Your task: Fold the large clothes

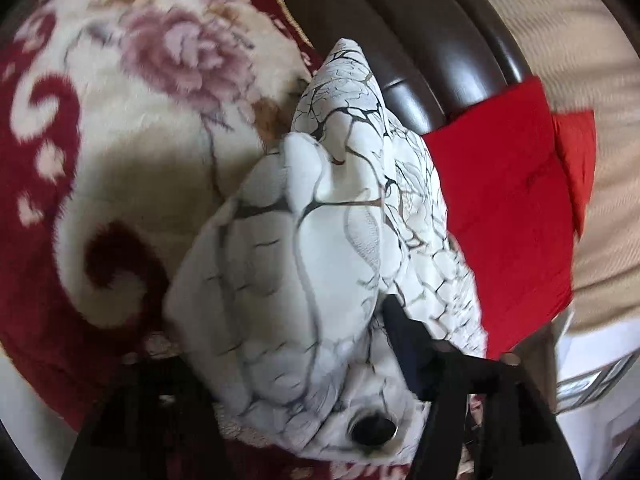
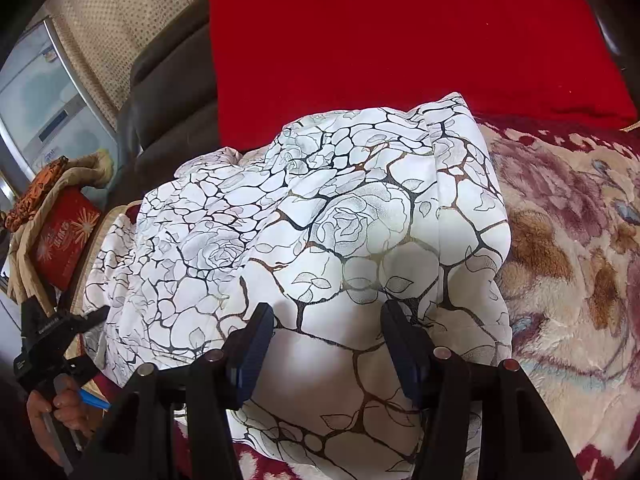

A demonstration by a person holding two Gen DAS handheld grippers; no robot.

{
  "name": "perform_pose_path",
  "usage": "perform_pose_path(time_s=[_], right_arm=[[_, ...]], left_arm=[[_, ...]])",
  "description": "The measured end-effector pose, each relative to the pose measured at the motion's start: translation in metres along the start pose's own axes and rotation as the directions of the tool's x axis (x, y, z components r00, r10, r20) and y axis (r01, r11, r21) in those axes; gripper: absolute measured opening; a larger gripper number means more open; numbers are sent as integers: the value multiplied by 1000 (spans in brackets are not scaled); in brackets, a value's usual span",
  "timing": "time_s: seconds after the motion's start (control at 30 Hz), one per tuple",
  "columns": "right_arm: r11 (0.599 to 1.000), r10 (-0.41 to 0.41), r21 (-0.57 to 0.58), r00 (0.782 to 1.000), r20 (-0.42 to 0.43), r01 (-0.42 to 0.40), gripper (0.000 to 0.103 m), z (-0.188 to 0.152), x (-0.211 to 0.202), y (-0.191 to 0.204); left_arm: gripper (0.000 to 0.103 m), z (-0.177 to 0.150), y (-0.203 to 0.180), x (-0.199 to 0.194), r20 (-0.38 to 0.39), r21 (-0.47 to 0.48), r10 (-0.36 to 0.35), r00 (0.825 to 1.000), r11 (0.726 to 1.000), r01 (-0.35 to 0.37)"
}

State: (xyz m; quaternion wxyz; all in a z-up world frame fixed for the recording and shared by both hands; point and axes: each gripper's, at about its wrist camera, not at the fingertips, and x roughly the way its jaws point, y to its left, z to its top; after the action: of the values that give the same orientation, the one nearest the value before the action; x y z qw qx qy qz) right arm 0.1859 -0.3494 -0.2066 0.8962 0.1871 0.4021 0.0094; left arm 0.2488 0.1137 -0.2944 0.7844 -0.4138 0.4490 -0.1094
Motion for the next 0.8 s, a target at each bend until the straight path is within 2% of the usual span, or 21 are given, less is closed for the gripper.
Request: perform_pose_path(time_s=[0.07,0.1,0.13,0.23,0.3,0.33,0.37,0.4,0.47,0.5,0.6,0.67,0.7,0.8], right_arm=[[1000,-1,-4,1000,1,1,61,0,0,0],[1000,-1,-5,1000,1,1,61,0,0,0],[1000,0,-6,1000,0,0,61,0,0,0],[1000,0,-13,1000,-4,0,61,0,0,0],[1000,-1,-19,1000,-10,1,61,1,1,1],[1000,-3,-23,1000,-16,3,61,2,1,1],[1000,-7,-29,1000,-25,6,61,3,1,2],[999,-19,-40,999,-44,17,60,7,2,4],[999,-30,-37,997,-73,27,59,14,1,10],[1000,-2,-28,996,-84,-1,55,21,0,15],[996,54,-63,996,-71,-59,53,39,0,42],[989,96,-104,993,-75,-104,49,51,7,71],[987,112,-108,990,-83,-121,40,54,11,81],[982,163,-74,976,-146,-175,37,64,41,110]], left_arm=[[67,2,-2,4,5,-1,-7,1000,1000,7],[62,4,-6,7,11,6,-7,1000,1000,7],[50,4,-11,8,18,22,-3,1000,1000,2],[33,5,-24,11,34,87,32,999,996,-35],[33,5,-25,12,42,99,36,998,994,-40],[36,5,-23,14,39,90,30,999,995,-34],[44,6,-20,15,36,73,21,999,997,-24],[63,6,-16,16,28,53,23,999,998,-25],[65,8,-8,20,10,15,-10,1000,1000,10],[65,9,-10,20,8,22,-9,1000,1000,8],[37,12,-21,23,11,77,2,1000,997,-3],[29,13,-28,25,25,111,0,1000,994,-3],[27,14,-30,27,26,116,-2,1000,993,-2],[28,15,-27,28,20,110,-22,1000,994,19]])
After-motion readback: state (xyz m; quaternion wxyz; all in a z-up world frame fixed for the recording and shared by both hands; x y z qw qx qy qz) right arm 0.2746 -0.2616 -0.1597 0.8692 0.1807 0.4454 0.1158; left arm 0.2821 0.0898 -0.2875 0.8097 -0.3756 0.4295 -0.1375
